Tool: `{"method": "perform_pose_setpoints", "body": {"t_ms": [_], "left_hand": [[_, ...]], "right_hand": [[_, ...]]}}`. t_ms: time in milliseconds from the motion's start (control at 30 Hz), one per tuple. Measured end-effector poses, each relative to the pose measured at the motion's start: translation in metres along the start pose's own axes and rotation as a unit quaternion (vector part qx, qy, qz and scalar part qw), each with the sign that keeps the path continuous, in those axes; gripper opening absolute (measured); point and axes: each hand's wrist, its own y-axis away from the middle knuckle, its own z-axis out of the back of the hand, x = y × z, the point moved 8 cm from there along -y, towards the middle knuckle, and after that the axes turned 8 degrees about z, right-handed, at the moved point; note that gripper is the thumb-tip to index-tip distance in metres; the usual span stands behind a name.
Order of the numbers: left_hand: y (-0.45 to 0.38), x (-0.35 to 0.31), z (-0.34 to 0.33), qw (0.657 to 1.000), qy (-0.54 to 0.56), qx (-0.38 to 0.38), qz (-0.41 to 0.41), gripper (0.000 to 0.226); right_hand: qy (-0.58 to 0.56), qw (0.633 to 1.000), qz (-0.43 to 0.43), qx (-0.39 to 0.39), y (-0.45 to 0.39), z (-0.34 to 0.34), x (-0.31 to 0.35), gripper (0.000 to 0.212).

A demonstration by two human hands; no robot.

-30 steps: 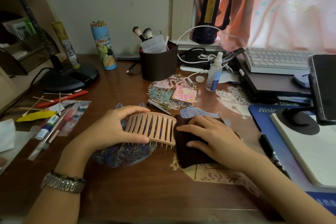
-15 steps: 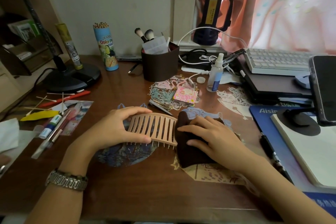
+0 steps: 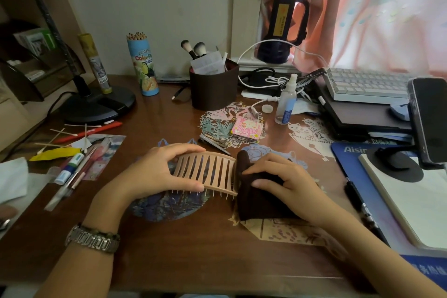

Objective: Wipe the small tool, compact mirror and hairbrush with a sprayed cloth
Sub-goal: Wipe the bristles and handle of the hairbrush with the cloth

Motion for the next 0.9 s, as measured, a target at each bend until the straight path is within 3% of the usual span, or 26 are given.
{"method": "perform_pose_setpoints", "body": {"t_ms": [300, 533, 900], "left_hand": [[0.0, -0.001, 0.001, 1.0, -0.002, -0.006, -0.011, 0.083], [-0.001, -0.001, 0.003, 1.0, -0.003, -0.01, -0.021, 0.082], [0.007, 0.015, 0.017, 0.995, 0.097, 0.017, 0.016, 0.08]], "right_hand": [[-0.094, 0.993, -0.022, -0.068, -0.012, 0.001, 0.01, 0.023], [-0.046, 0.993, -0.024, -0.102, -0.015, -0.007, 0.017, 0.026], [0.061, 0.997, 0.016, 0.034, 0.001, -0.022, 0.023, 0.054]]}}
